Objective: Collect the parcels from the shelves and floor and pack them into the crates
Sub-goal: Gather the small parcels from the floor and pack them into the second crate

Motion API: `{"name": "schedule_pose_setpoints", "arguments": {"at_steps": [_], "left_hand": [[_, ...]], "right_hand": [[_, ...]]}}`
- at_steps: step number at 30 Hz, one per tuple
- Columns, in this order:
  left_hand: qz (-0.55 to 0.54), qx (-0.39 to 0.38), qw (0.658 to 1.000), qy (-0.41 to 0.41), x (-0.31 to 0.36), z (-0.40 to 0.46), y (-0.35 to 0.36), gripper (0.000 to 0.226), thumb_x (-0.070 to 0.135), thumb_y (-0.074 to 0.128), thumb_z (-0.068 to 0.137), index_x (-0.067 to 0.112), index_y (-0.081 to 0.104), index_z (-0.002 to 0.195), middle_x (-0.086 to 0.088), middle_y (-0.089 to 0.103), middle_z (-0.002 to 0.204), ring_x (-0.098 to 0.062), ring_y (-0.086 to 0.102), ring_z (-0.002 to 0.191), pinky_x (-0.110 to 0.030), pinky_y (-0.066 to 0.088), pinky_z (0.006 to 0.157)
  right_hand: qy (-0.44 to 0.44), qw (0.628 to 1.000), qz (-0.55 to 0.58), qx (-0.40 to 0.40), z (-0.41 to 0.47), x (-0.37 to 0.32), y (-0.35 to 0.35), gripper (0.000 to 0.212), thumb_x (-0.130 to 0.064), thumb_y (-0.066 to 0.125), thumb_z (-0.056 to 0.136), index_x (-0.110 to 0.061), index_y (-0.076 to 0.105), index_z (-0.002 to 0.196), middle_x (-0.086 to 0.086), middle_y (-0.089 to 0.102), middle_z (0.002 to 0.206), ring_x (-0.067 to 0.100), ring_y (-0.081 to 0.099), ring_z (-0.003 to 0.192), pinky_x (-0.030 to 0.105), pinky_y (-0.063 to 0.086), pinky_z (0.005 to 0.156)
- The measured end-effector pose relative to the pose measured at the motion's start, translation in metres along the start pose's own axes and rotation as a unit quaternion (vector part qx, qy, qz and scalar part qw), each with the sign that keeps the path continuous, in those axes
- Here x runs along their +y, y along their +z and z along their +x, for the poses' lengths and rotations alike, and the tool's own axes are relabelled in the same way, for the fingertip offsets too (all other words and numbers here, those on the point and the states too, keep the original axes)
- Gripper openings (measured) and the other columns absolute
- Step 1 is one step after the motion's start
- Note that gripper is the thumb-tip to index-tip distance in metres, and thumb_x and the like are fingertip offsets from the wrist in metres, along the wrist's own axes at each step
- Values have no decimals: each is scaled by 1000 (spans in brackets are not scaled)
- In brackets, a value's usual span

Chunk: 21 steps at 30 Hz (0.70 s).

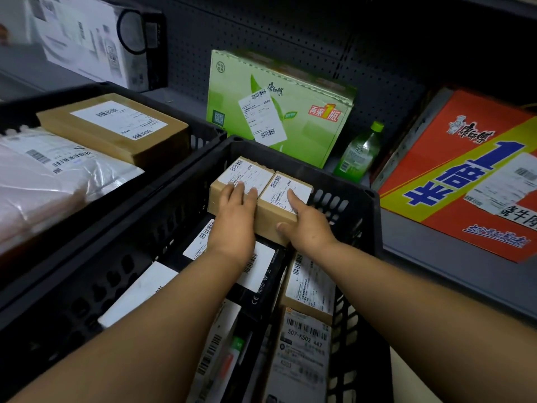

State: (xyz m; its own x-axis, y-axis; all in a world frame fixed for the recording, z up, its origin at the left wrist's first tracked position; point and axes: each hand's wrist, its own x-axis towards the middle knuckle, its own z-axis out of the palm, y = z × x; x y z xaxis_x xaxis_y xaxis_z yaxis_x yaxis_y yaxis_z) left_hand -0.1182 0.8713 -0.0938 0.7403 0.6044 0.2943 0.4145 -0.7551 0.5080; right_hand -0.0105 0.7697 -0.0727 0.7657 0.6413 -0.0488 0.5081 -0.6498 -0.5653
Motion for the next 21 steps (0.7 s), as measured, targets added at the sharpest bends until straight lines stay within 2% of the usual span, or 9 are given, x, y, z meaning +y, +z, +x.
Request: {"name": "schedule_pose_setpoints", "arguments": {"at_steps": [2, 5, 8, 11, 15, 18, 21], "left_hand": [[11, -33, 999, 13, 3, 0, 1, 73, -10, 37, 85, 15, 15, 149, -6, 3, 158, -23, -6, 145, -36, 18, 116], [28, -71, 997, 17, 5, 1, 0, 77, -11, 38, 83, 15, 11, 150, -7, -2, 159, -26, -13, 144, -46, 10, 117], [55, -85, 995, 12, 8, 0, -1, 77, -9, 40, 83, 17, 12, 149, -8, -3, 158, -29, -14, 144, -53, 9, 116], [103, -68, 992, -1, 16, -3, -4, 70, 4, 46, 85, 20, 16, 147, -11, 4, 157, -33, -12, 143, -65, 8, 109], [162, 5, 985, 66, 44, -8, -7, 59, 21, 50, 88, 20, 29, 143, -13, 23, 153, -32, 0, 144, -61, 4, 110], [117, 48, 979, 159, 86, -15, -11, 55, 25, 56, 85, 20, 42, 138, -12, 37, 147, -31, 13, 142, -54, 8, 112], [65, 56, 963, 256, 142, -26, -16, 60, 15, 66, 73, 15, 52, 131, -15, 48, 136, -36, 29, 135, -53, 22, 108]], "right_hand": [[-5, 1000, -8, -11, 1, 1, -1, 79, -26, 67, 85, -33, 20, 148, 8, 50, 137, 24, 51, 121, 27, 40, 100], [0, 999, -12, -35, 0, 1, -4, 82, -28, 67, 85, -36, 16, 149, 8, 44, 142, 25, 46, 126, 28, 37, 102], [6, 997, -57, -57, -6, 0, -13, 99, -28, 70, 82, -36, -2, 149, 9, 40, 142, 26, 47, 123, 34, 40, 103], [-16, 993, -105, -59, -23, -3, -33, 111, -26, 72, 79, -30, -16, 147, 8, 36, 146, 26, 47, 124, 38, 42, 102], [-112, 975, -192, -1, -68, 5, -74, 96, -28, 66, 82, -27, -1, 151, 3, 19, 157, 24, 23, 141, 37, 30, 111], [-163, 954, -248, 47, -111, 24, -108, 84, -28, 63, 83, -25, 12, 150, 0, 26, 154, 21, 25, 139, 37, 27, 112], [-163, 941, -287, 72, -153, 54, -139, 77, -28, 61, 83, -25, 21, 149, -3, 30, 151, 17, 27, 137, 32, 23, 110]]}}
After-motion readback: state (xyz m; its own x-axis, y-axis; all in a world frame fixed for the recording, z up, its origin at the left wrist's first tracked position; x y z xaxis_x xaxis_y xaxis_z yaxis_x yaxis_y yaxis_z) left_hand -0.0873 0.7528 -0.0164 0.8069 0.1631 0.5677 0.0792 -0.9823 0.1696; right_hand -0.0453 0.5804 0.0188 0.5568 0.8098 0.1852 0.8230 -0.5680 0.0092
